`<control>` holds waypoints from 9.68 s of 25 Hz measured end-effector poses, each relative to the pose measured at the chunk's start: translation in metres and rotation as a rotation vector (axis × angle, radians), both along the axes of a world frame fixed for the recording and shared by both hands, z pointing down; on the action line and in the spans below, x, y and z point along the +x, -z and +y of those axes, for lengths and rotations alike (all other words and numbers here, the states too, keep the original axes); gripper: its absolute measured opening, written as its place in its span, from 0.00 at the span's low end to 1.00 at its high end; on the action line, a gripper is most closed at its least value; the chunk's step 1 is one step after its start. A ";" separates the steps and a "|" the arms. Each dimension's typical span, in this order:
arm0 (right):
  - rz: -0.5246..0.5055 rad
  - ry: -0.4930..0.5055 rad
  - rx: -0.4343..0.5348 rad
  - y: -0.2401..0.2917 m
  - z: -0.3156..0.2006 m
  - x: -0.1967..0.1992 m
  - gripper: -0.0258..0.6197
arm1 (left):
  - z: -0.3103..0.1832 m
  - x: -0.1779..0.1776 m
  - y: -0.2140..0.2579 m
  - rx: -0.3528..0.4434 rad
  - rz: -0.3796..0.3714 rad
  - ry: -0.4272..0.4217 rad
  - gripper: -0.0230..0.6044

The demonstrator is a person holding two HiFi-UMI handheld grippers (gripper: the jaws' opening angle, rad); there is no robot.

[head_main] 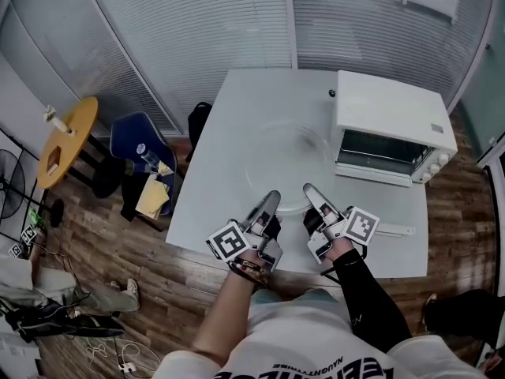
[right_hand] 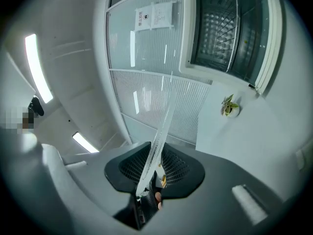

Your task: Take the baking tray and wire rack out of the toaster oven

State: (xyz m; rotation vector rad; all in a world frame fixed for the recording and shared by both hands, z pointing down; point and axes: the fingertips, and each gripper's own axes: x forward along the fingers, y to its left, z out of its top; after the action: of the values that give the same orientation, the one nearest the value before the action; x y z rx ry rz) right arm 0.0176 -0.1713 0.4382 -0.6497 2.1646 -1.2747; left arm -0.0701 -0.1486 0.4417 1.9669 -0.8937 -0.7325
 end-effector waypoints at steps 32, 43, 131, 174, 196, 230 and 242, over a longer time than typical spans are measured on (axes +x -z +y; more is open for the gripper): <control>0.087 -0.179 -0.436 -0.151 -0.111 -0.149 0.15 | -0.129 -0.155 -0.147 -0.394 0.026 -0.153 0.25; 0.117 -0.139 -0.537 -0.180 -0.120 -0.176 0.15 | -0.133 -0.178 -0.182 -0.493 0.049 -0.133 0.26; 1.048 -0.429 0.184 -0.039 -0.103 0.158 0.43 | -0.137 0.127 -0.010 0.237 -0.932 -0.076 0.52; 0.176 -0.486 -0.234 -0.091 -0.172 0.317 0.43 | -0.211 0.293 -0.102 -0.354 0.105 -0.198 0.52; 0.143 -0.481 -0.302 -0.100 -0.134 0.316 0.04 | -0.172 0.283 -0.105 -0.363 0.045 -0.213 0.13; 0.170 -0.493 -0.339 -0.102 -0.051 0.309 0.04 | -0.090 0.276 -0.105 -0.387 0.041 -0.266 0.13; 0.198 -0.510 -0.338 -0.098 -0.004 0.297 0.04 | -0.045 0.265 -0.106 -0.375 0.060 -0.309 0.13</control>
State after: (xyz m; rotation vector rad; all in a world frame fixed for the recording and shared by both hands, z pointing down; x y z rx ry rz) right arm 0.3142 -0.1755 0.5366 -1.4131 1.7619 -1.3330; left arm 0.1946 -0.1939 0.5475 1.6852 -0.6183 -0.4081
